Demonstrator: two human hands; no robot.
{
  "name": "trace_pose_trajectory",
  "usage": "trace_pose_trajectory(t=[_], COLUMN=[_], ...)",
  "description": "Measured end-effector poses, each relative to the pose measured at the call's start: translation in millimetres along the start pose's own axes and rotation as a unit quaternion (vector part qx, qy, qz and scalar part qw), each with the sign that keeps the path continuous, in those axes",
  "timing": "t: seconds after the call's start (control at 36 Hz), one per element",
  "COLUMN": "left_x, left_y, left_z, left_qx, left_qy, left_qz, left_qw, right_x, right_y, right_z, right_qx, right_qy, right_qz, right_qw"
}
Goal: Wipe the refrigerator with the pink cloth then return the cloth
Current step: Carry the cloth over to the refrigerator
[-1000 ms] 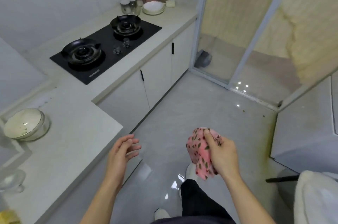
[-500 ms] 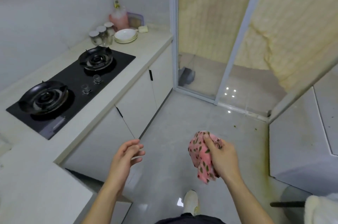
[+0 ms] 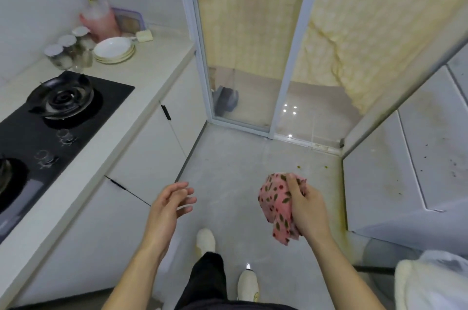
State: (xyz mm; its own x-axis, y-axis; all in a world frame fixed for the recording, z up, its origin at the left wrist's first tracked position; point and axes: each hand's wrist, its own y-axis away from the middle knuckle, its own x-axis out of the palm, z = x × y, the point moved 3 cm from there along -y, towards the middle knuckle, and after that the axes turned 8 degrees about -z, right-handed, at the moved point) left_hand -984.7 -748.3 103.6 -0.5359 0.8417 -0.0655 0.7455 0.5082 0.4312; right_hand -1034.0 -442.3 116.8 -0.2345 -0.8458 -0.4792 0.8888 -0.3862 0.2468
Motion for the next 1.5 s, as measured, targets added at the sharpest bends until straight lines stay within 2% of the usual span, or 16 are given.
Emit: trace_pose_trajectory(t=[0.19, 0.5, 0.69, 0.92, 1.17, 1.5], left_x=[42.0, 96.6, 139.4, 218.0, 356.7, 553.4], left_y=[-68.3, -199.8, -264.5, -303.5, -325.4, -322.8], left_z=[-25.7, -115.6, -145.3, -160.3, -169.6, -207.4], left_qx=[-0.009, 0.016, 0.023, 0.008, 0.009, 0.024], left_qy=[-0.027, -0.080, -0.126, -0.142, -0.169, -0.168], left_qz=[0.042, 0.101, 0.158, 0.204, 0.268, 0.310], left_qw=[0.999, 0.992, 0.979, 0.969, 0.948, 0.935], right_x=[15.4, 78.4, 91.0, 64.8, 17.2, -76.4], right_y=[-51.1, -147.8, -192.0, -231.3, -315.9, -451.5], right_z=[20.1, 80.1, 110.6, 110.3, 91.9, 90.3], right_qx=[0.020, 0.073, 0.081, 0.133, 0.182, 0.168], right_qy=[-0.012, -0.069, -0.094, -0.099, -0.097, -0.126], right_qz=[-0.017, -0.071, -0.113, -0.171, -0.218, -0.269], right_qw=[1.000, 0.992, 0.986, 0.971, 0.954, 0.940])
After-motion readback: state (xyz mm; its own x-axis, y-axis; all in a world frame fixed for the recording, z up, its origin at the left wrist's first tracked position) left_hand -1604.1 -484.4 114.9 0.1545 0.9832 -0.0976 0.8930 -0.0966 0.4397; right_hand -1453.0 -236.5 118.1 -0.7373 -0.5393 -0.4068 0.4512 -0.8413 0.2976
